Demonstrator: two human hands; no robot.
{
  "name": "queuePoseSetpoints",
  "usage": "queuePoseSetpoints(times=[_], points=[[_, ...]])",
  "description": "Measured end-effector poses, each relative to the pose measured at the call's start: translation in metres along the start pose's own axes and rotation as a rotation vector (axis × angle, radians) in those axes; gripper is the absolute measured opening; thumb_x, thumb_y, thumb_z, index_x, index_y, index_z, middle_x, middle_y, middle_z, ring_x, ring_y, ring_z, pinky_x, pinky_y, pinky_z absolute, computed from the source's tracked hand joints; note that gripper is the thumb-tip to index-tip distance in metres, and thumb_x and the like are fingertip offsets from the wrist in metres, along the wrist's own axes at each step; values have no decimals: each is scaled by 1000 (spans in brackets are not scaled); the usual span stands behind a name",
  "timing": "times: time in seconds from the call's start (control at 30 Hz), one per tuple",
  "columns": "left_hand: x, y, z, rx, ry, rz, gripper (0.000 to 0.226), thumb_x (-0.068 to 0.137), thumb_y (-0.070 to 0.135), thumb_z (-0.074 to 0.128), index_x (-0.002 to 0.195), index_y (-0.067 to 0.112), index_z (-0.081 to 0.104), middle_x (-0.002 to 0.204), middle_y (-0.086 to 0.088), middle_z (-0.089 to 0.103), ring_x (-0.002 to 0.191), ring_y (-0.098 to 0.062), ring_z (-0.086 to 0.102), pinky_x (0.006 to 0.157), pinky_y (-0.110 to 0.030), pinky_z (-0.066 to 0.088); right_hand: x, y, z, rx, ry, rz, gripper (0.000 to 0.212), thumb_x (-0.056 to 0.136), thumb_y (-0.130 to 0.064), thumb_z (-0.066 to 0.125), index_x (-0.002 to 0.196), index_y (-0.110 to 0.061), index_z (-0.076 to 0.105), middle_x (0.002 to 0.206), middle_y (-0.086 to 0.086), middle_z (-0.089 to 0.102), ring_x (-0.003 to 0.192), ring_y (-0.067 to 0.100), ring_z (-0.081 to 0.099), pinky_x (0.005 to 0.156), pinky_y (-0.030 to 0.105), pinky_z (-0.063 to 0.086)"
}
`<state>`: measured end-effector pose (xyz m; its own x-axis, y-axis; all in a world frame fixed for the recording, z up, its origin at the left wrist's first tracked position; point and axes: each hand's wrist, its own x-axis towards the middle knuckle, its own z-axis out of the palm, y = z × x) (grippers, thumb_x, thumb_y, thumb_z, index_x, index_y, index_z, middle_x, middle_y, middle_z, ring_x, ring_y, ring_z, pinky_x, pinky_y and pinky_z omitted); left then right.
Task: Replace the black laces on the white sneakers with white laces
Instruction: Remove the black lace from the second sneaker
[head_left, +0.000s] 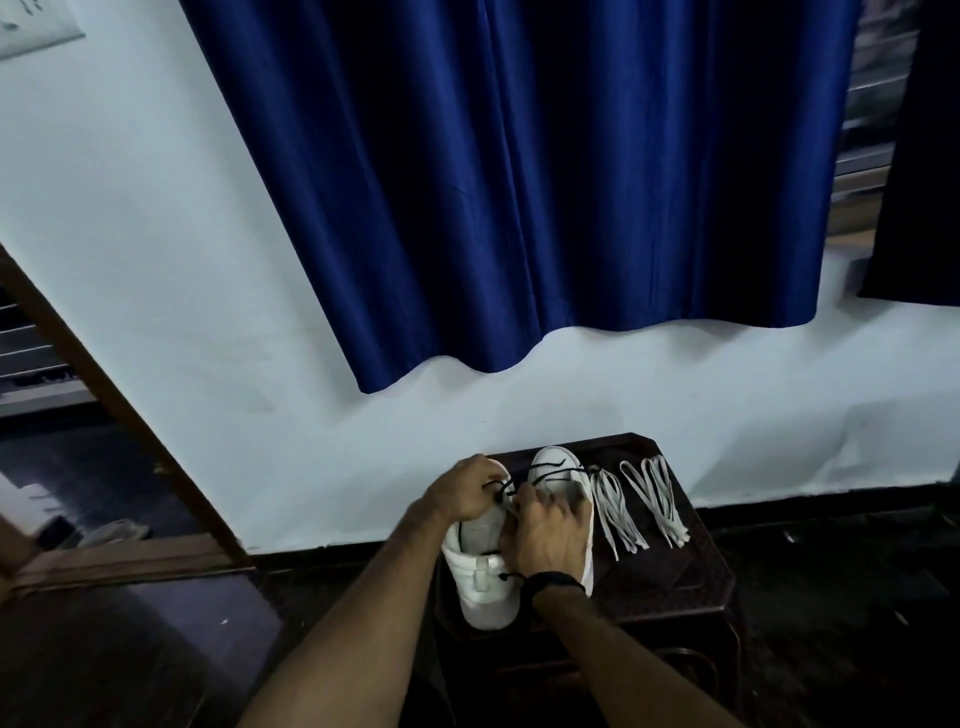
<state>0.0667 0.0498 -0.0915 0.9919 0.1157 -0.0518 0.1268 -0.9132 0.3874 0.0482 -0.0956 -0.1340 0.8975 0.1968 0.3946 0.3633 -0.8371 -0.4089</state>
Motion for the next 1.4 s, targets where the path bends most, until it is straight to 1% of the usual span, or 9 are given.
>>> queuePoseSetpoints(times=[0.27,0.57,0.7,0.77,0.87,0.97,1.13,1.3,1.4], points=[[5,-3,-2,167,117,-57,14,89,23,60,83,14,69,101,-10,65,98,-26,62,81,-33,49,1,2,1,-12,-7,-8,14,60,-24,63,73,-20,59,66,2,64,66,28,63,78,42,32],[-17,59,-153,-1498,909,-33,29,96,-3,35,80,15,50,68,-9,56,51,-17,53,53,-26,47,-1,0,-4,-14,9,-8,14,60,-23,67,72,-18,61,64,0,65,67,27,63,73,40,32],[-26,59,-174,-987,913,-187,20,90,6,47,80,16,61,63,-4,58,51,-18,49,47,-25,37,0,-1,-3,-13,1,9,15,61,-24,66,74,-18,62,65,2,66,68,28,64,76,41,33],[-27,48,-151,-638,853,-362,17,85,17,54,84,19,71,83,-9,69,79,-29,64,68,-33,53,-1,-1,-2,-24,-14,17,14,63,-25,65,75,-18,61,66,2,67,69,28,64,76,41,31],[-33,31,-97,-155,696,-573,28,87,22,56,111,15,67,119,-14,63,112,-36,56,94,-40,45,-2,-3,-4,-26,-13,6,15,60,-25,65,73,-18,60,65,2,66,67,28,64,75,40,30],[-33,18,-48,200,564,-432,49,82,24,63,129,12,55,130,-10,54,122,-31,45,100,-41,34,-1,-1,-1,-22,2,2,16,60,-25,62,74,-18,60,65,3,65,66,28,63,76,41,30],[-26,11,1,324,87,-110,25,83,37,63,105,28,69,116,2,62,115,-22,53,94,-35,34,-1,0,0,-4,62,-27,16,63,-24,50,74,-17,60,64,2,65,61,26,63,77,41,30],[-18,14,4,367,261,-69,15,89,28,55,84,22,68,100,3,67,103,-21,58,89,-34,38,0,2,5,-13,18,-7,14,65,-25,63,77,-18,60,67,4,66,65,28,63,83,44,34],[-16,25,-18,-133,381,-169,21,86,12,50,76,23,65,87,3,70,84,-21,67,78,-29,51,0,1,3,-10,19,-11,10,71,-28,60,75,-19,59,67,3,66,66,29,63,81,43,33]])
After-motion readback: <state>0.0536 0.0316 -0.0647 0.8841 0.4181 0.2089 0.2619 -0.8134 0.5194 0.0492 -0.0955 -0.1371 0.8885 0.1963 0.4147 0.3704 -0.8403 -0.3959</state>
